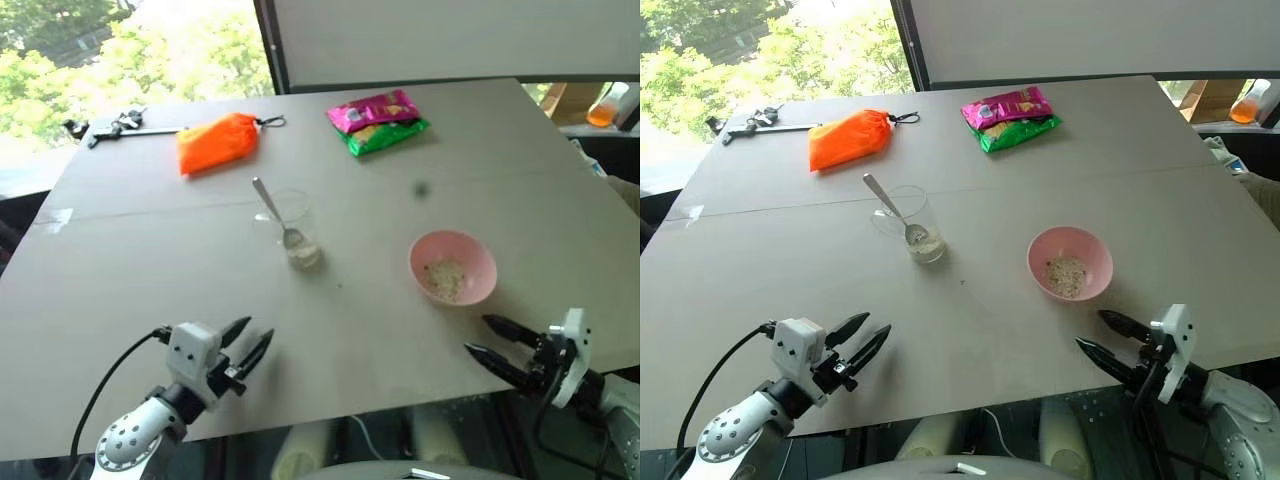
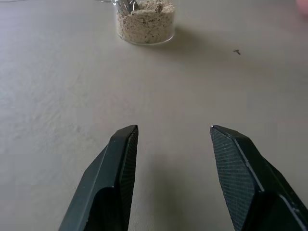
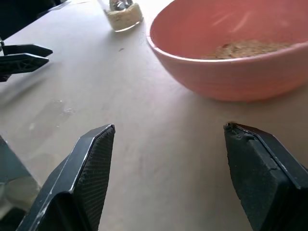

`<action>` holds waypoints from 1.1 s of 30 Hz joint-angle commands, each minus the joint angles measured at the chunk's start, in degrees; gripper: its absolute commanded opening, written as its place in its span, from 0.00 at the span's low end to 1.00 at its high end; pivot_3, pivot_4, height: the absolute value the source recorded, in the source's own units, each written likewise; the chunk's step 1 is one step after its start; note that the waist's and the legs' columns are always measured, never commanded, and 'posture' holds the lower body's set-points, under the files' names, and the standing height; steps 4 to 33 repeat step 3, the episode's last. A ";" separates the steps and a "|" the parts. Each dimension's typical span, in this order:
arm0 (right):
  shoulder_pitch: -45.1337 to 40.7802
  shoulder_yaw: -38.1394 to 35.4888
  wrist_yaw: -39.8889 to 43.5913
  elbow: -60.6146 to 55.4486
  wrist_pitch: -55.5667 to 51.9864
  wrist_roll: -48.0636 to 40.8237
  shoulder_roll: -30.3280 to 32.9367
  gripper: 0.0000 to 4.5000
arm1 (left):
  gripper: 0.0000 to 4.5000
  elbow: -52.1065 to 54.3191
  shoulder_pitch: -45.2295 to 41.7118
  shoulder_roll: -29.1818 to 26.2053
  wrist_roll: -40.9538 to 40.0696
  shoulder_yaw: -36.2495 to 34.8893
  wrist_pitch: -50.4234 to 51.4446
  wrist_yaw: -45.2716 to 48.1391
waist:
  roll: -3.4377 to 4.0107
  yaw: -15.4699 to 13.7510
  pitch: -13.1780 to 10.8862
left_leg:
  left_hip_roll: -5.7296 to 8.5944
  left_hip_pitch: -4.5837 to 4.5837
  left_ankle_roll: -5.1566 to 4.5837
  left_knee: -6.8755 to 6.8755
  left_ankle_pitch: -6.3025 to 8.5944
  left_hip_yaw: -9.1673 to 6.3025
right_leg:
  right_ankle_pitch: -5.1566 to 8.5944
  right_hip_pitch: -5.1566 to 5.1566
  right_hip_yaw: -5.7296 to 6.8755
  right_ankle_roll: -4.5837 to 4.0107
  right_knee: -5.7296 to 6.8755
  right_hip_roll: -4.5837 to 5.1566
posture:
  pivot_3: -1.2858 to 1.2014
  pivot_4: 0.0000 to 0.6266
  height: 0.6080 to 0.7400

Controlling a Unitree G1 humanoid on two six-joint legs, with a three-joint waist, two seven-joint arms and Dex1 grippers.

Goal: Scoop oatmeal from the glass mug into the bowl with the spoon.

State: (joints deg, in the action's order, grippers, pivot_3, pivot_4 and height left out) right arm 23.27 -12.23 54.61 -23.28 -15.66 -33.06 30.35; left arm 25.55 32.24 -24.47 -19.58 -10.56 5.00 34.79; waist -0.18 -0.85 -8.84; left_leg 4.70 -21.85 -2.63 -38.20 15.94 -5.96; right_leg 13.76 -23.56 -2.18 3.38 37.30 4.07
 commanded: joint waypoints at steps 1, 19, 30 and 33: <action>-0.18 1.15 -1.26 -2.50 2.26 1.50 -0.56 0.81 | 0.54 -0.34 1.19 0.78 1.70 0.62 -5.32 0.99 | -0.15 -0.12 -0.03 | 0.00 -0.01 0.03 -0.01 0.03 -0.01 | 0.01 0.02 0.02 -0.01 -0.05 0.01 | 0.52 0.24 1.00; -0.66 1.47 -1.31 -1.95 2.86 1.90 -0.43 0.81 | 0.54 -0.57 1.52 1.27 2.08 0.68 -6.93 1.05 | -0.16 -0.13 -0.03 | 0.00 -0.02 0.04 -0.01 0.04 -0.06 | 0.01 0.08 0.10 -0.01 -0.15 0.01 | 0.52 0.24 1.00; -0.66 1.47 -1.31 -1.95 2.86 1.90 -0.43 0.81 | 0.54 -0.57 1.52 1.27 2.08 0.68 -6.93 1.05 | -0.16 -0.13 -0.03 | 0.00 -0.02 0.04 -0.01 0.04 -0.06 | 0.01 0.08 0.10 -0.01 -0.15 0.01 | 0.52 0.24 1.00; -0.66 1.47 -1.31 -1.95 2.86 1.90 -0.43 0.81 | 0.54 -0.57 1.52 1.27 2.08 0.68 -6.93 1.05 | -0.16 -0.13 -0.03 | 0.00 -0.02 0.04 -0.01 0.04 -0.06 | 0.01 0.08 0.10 -0.01 -0.15 0.01 | 0.52 0.24 1.00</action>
